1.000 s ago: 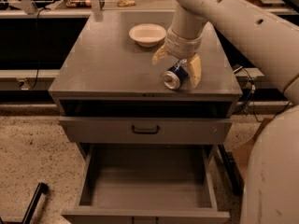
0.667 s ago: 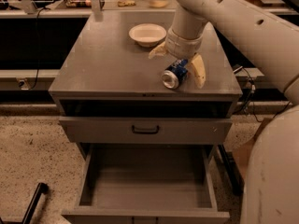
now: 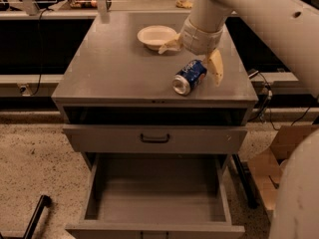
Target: Pick pepsi can from middle drawer and place on counter
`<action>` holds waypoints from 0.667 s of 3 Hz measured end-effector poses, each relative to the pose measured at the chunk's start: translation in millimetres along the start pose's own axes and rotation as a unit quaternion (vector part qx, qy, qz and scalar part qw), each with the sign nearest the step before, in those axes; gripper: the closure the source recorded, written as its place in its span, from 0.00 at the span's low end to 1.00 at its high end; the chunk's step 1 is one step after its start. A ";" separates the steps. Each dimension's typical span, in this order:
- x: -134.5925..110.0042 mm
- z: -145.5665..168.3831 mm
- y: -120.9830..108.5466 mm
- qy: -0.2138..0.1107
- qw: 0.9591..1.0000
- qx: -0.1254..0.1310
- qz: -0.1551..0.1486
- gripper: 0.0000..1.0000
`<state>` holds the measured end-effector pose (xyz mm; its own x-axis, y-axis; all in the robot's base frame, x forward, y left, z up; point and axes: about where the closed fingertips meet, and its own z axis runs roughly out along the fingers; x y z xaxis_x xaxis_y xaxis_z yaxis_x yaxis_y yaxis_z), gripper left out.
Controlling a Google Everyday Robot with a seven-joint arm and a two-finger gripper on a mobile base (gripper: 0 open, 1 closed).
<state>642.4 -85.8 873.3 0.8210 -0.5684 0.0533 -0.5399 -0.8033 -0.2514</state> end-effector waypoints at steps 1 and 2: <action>-4.6 -39.8 10.8 0.015 0.998 0.057 -0.027 0.00; -1.0 -40.0 14.6 0.018 0.998 0.059 -0.025 0.00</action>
Offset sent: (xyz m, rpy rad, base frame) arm -0.0141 -0.0097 0.0288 0.0551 -0.0785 0.0439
